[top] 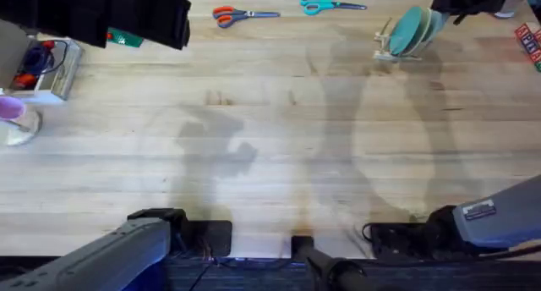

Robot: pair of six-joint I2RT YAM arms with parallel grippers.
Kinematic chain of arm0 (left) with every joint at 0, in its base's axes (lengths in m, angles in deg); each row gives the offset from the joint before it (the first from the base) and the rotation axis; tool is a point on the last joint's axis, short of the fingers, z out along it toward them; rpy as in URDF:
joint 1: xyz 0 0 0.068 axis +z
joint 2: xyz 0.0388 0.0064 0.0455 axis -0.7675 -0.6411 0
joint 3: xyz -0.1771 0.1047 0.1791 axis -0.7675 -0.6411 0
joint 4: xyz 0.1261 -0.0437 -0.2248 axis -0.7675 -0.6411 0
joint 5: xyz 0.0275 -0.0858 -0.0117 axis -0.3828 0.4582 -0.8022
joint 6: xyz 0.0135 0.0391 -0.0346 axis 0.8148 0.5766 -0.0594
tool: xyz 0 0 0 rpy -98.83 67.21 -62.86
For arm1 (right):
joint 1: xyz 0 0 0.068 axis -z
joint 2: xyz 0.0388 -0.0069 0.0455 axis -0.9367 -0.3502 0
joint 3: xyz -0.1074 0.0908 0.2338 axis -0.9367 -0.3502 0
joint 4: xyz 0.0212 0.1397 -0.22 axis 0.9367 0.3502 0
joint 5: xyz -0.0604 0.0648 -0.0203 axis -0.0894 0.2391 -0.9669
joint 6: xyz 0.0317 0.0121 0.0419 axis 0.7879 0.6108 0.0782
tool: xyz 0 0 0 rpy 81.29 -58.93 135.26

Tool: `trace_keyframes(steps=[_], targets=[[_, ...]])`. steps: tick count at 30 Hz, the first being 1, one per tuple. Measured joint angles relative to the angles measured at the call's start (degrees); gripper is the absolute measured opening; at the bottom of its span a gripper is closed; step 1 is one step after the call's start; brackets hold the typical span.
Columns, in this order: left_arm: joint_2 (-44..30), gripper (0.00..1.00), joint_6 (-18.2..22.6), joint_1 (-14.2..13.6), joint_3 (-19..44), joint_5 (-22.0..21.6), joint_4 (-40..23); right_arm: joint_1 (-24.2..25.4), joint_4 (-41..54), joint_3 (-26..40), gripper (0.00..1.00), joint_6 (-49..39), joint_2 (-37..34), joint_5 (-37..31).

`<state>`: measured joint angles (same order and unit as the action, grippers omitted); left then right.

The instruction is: Pick up the plates from the table one by one and place each into a slot on the dish rack.

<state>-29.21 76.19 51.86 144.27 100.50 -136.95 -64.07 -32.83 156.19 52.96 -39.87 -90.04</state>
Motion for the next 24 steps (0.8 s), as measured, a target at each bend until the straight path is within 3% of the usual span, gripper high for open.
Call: trace_keyframes(steps=[24], targets=[[0.02, 0.994, 0.02, 0.00, 0.00, 0.00, -0.02, 0.37, -0.65, 0.00, 0.029, -0.87, -2.34, 1.24]])
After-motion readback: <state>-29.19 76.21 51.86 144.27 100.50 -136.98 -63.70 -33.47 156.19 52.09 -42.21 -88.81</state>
